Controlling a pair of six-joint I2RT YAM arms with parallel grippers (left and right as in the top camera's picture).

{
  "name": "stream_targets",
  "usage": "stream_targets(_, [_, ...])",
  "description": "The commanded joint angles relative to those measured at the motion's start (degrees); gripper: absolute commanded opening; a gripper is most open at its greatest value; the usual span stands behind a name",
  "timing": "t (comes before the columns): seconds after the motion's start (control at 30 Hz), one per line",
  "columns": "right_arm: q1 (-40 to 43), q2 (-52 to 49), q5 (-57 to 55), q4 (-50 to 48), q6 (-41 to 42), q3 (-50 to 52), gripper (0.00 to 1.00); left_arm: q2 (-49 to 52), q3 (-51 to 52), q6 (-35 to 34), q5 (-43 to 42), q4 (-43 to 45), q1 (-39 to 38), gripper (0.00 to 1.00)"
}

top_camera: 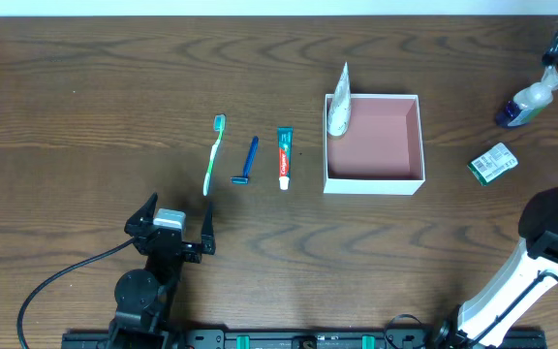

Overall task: Pack container
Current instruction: 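Move right gripper to the purple soap pump bottle and grasp it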

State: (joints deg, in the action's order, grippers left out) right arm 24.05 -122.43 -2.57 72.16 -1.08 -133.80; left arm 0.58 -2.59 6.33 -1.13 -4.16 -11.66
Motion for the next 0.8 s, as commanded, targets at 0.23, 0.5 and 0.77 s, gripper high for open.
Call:
stream_targets(0.23, [1.51,-0.11,0.48,-7.74,-22.40,9.60,0.99,-0.35,1.84,0.94,0.07,-0.85,0.35,0.98])
stream_targets(0.5, [1.60,-0.15,5.66,-15.61,-23.02,15.63,0.99,-0.35,1.84,0.94,0.07,-0.85,0.35,0.98])
stream_targets(0.77, [1.62,-0.17,9.03,-21.99,-22.97,21.77,0.98,-0.35,1.84,0.94,0.07,-0.85,0.35,0.98])
